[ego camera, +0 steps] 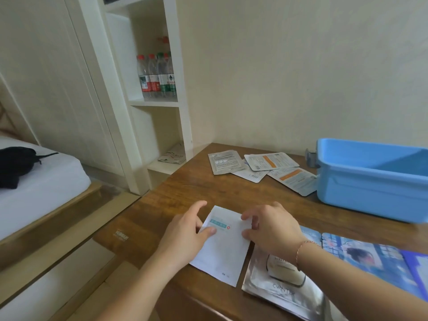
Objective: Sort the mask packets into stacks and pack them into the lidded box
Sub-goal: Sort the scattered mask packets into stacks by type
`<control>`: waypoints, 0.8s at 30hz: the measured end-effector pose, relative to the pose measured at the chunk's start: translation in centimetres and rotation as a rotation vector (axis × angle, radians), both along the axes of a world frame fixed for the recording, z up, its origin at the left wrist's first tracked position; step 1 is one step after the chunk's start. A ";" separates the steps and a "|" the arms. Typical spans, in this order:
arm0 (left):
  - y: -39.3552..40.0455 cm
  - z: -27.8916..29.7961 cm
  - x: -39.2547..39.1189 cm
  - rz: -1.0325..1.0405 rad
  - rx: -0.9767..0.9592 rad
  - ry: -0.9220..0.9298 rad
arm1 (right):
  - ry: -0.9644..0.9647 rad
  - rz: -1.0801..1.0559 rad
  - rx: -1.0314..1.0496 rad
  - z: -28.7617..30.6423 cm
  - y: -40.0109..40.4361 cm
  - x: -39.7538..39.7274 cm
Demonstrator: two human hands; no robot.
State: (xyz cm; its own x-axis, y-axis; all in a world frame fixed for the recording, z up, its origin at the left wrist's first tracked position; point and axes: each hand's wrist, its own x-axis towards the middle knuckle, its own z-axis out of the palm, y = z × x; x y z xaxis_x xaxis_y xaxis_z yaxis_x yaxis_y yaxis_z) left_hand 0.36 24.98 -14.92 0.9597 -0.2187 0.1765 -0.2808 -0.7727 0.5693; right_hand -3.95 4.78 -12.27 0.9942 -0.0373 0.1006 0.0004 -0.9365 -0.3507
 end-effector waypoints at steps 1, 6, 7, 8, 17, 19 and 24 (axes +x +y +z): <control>0.0 -0.2 0.0 -0.002 0.026 -0.015 | 0.006 0.015 -0.039 0.0 -0.1 0.1; 0.0 -0.2 -0.3 -0.046 0.093 -0.067 | 0.010 0.090 -0.127 0.2 -0.2 0.1; -0.1 -0.2 -0.4 -0.070 0.098 -0.059 | 0.023 0.111 -0.121 0.1 0.0 0.0; -0.2 -0.1 -0.6 -0.098 0.119 -0.042 | 0.038 0.128 -0.121 0.0 0.1 -0.1; -1.0 1.9 3.2 -0.242 0.280 0.001 | 0.067 0.212 -0.130 0.5 -0.6 2.5; -2.2 2.7 6.8 -0.222 0.278 -0.040 | 0.081 0.207 -0.135 0.8 -1.1 4.4; -5.7 2.7 16.2 -0.059 0.279 -0.167 | 0.100 0.146 -0.077 1.0 -2.3 8.3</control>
State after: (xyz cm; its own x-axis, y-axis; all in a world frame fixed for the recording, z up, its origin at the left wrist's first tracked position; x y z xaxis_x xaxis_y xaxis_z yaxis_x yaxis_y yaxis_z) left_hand 16.61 19.27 -12.25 0.9069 -0.3351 0.2554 -0.4011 -0.8721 0.2801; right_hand 4.36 2.49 -11.24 0.9937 0.1120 -0.0016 0.1070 -0.9531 -0.2831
